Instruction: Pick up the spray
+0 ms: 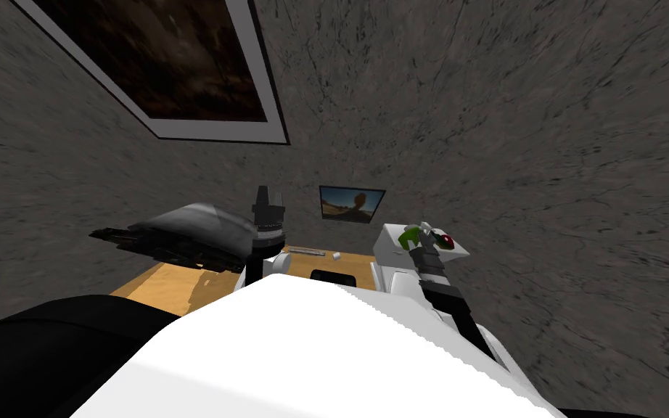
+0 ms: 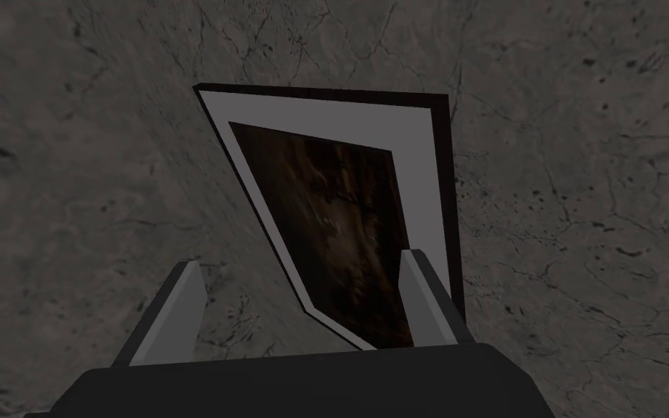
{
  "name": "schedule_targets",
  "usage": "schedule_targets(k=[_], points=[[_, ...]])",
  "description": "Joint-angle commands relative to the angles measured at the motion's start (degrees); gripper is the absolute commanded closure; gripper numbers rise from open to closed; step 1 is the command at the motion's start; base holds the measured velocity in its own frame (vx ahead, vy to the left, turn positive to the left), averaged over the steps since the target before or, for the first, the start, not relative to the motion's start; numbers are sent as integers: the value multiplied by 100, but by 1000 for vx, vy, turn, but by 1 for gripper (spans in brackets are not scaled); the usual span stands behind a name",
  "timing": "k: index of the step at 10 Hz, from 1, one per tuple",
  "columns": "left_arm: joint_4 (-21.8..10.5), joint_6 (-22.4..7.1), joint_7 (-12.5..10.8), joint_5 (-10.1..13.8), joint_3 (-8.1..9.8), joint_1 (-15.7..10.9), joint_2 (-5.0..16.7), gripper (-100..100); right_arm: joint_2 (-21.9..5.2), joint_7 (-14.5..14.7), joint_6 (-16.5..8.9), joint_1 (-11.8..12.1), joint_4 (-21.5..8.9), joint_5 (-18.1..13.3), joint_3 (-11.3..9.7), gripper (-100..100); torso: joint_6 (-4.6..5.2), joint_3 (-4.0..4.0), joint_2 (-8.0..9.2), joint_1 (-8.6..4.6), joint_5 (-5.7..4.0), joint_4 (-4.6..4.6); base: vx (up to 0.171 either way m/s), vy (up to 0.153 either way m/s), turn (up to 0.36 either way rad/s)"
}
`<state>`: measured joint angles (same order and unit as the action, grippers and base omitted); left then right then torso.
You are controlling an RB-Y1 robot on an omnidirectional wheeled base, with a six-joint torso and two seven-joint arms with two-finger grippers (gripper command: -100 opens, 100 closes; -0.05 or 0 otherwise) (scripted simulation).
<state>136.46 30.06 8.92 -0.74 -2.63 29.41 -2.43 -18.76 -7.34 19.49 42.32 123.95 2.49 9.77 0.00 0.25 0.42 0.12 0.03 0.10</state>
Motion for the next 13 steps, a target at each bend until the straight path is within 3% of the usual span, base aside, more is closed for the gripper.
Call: schedule_targets(k=[1,2,3,7,10,12,13], points=[[0,0,0,0,0,0,0,0,-286,40,-140,189,-95,-32,222,-100,0,0,0,0,0,0,-93,53,115],[0,0,0,0,0,0,0,0,-457,65,-209,346,-139,-57,349,-100,0,-1,-2,2,1,0,-76,53,170],[0,0,0,0,0,0,0,0,-507,65,-209,346,-139,-57,349,-100,-2,-5,-9,1,0,-1,-44,24,57],[0,0,0,0,0,1,0,0,-1277,151,-518,959,-330,-179,824,-100,-1,-11,-20,-11,-3,-4,-49,24,120],[0,0,0,0,1,1,1,0,-1611,168,-602,1131,-381,-214,930,-100,0,-18,-32,-16,-4,-7,-18,13,50],[0,0,0,0,1,1,1,0,-2015,196,-778,1427,-487,-291,1119,-100,-1,-21,-38,-18,-4,-8,-9,7,100],[0,0,0,0,1,1,1,0,-2118,196,-778,1427,-487,-291,1119,-100,0,-22,-38,-19,-5,-8,-4,2,25]])
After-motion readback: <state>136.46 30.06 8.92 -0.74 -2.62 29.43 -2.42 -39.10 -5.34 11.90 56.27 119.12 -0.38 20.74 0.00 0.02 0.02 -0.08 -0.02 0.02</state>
